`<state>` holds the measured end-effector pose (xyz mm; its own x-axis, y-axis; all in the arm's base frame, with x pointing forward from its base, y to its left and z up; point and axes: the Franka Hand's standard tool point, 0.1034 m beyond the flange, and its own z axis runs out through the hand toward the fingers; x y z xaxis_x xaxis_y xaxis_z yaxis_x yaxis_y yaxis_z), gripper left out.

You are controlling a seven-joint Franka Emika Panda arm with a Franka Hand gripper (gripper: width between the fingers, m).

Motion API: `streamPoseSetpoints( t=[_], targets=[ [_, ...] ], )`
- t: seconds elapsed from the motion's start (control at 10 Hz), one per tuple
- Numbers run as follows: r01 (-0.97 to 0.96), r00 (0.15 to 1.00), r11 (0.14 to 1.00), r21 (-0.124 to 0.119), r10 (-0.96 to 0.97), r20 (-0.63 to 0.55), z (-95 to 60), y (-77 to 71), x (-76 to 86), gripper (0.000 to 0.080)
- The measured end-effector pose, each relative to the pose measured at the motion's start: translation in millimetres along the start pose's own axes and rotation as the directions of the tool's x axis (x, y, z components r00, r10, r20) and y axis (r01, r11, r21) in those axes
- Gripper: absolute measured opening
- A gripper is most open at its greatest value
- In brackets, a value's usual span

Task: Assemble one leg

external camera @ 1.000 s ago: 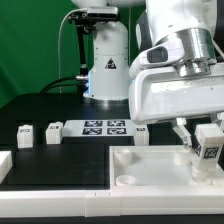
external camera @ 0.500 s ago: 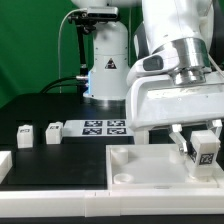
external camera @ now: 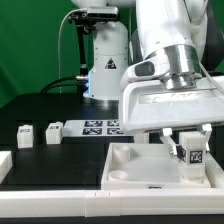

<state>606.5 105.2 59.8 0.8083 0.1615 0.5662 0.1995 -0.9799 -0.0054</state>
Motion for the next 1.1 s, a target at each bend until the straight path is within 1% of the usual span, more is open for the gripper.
streamPoseSetpoints(
  t=[0.3,0.4,0.5,0.6,0.7,0.8,1.1],
  targets=[
    [-0.002,1.000,1.000,0.005,0.002,0.021,0.4,-0.4,0.8,0.0290],
    [-0.002,0.999,1.000,0.008,0.001,0.036,1.7,-1.0,-2.5,0.0290],
    [-0.002,0.999,1.000,0.008,0.002,0.037,1.8,-1.1,-2.8,0.0470],
    [-0.002,0.999,1.000,0.008,0.002,0.038,2.0,-1.1,-3.1,0.0594],
    [-0.002,0.999,1.000,0.008,0.002,0.038,2.1,-1.1,-3.3,0.0594],
    [-0.002,0.999,1.000,0.008,0.002,0.039,2.2,-1.2,-3.5,0.0638],
    [-0.002,0.999,1.000,0.008,0.002,0.039,2.3,-1.2,-3.8,0.0647]
  ],
)
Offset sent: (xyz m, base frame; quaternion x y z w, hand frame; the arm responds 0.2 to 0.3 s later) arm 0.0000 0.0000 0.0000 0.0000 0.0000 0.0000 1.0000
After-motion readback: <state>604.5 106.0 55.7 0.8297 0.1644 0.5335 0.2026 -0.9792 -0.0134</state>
